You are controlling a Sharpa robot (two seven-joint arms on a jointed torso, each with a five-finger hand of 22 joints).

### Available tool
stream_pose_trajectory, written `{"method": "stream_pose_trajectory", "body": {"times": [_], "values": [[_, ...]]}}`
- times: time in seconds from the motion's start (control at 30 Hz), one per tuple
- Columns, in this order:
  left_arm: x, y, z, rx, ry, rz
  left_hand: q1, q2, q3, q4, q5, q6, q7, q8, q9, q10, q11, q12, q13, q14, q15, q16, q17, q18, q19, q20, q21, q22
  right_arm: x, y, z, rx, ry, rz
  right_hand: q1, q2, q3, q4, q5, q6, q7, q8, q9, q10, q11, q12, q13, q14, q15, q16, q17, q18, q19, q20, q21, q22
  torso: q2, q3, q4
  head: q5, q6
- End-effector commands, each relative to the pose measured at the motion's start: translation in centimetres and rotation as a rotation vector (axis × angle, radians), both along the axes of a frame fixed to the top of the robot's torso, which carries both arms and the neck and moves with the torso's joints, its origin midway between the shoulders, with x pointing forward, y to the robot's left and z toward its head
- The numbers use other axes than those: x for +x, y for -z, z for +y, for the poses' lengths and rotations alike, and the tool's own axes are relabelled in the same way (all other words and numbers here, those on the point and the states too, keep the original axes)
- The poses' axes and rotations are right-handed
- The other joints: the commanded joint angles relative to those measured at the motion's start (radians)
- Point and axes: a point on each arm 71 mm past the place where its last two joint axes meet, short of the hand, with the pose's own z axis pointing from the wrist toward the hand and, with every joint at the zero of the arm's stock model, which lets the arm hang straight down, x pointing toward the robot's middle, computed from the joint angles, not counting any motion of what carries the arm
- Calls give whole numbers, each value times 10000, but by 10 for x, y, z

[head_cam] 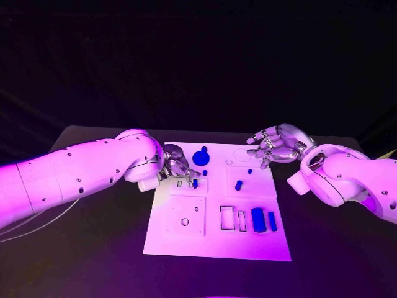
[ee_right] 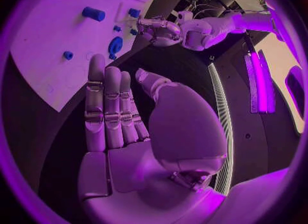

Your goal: Assemble the parts on the task board

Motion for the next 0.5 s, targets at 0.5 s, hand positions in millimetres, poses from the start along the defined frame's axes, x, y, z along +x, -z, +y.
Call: {"method": "stream_pose_trajectory", "body": {"times": [0.5], "values": [[3,4,-7,452,411,309,-145,3,-75,-24,-21,13,-17,82,43,-120,-26,-97,-85,1022,-80,32,2631,-178,199,-21,18,869,1,2,5,59,-228,-45,-75,17,52,82,-17,-138,62,63,-19,-227,74,-254,-168,-334,89,-229,-100,-48,-313,86,-121,-9,-6,-4,1,-9,-94]]}}
